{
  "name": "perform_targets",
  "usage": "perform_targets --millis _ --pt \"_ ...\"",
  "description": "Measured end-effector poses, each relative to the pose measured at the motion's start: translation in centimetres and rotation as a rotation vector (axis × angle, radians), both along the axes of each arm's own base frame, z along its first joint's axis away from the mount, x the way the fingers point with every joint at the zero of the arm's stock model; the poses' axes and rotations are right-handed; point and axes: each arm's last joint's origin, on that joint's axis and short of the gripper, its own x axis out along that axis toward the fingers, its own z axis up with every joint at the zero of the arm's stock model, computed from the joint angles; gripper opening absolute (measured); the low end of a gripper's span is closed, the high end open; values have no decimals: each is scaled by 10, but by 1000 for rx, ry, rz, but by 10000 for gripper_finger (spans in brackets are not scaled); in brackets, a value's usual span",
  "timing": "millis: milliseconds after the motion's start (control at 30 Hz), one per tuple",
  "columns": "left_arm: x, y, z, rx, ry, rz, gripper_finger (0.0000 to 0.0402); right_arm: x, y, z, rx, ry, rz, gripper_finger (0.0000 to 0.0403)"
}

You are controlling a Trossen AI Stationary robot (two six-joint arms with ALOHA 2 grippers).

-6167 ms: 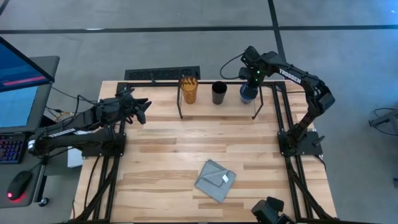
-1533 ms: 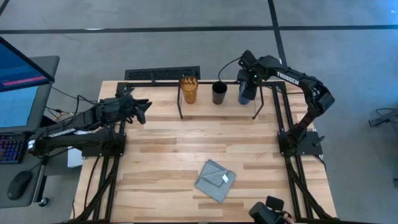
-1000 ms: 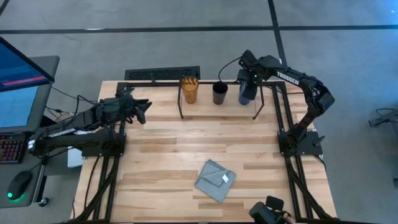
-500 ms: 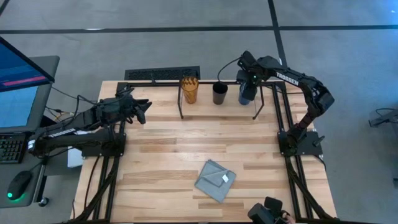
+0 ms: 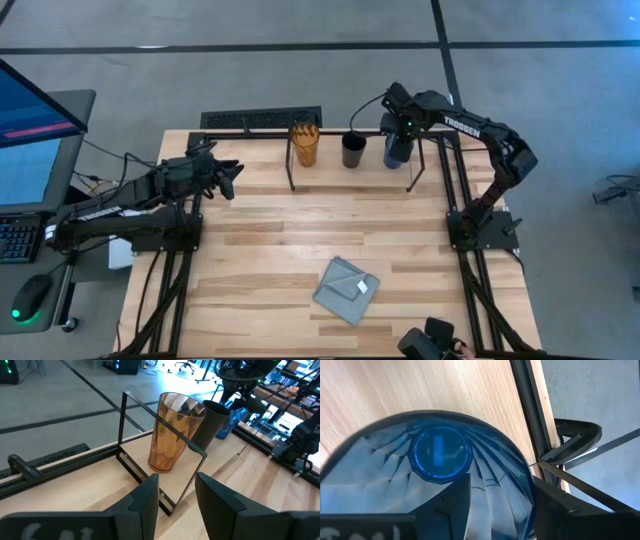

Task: Stack small to large cups/mugs on shelf
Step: Put the blue cup on the shelf, then return to Home Position

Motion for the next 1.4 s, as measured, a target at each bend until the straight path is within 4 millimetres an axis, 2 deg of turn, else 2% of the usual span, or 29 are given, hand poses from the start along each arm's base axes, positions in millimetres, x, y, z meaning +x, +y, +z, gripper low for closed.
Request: perform_targets --millis 133,467,700,900,1033,1133,1267,1400 --pt "0 0 0 0 0 0 119 0 0 3 -1 -1 0 195" --pt "0 0 0 -1 0 0 119 4 -5 33 -49 -39 23 192" --pt "0 0 0 -1 0 1 119 1 -2 47 -27 -20 18 189" --pt "0 0 0 7 6 0 119 1 -1 66 -40 -50 -36 187" --pt "-1 1 0 33 17 33 119 1 -1 91 -89 -115 -76 188" --pt "-2 3 1 53 25 105 119 -2 3 119 -152 -227 -93 189" --pt "-4 4 1 75 33 180 119 -19 23 164 -263 -453 -101 188" --pt "-4 5 3 88 10 206 119 -47 55 202 -359 -633 -99 187"
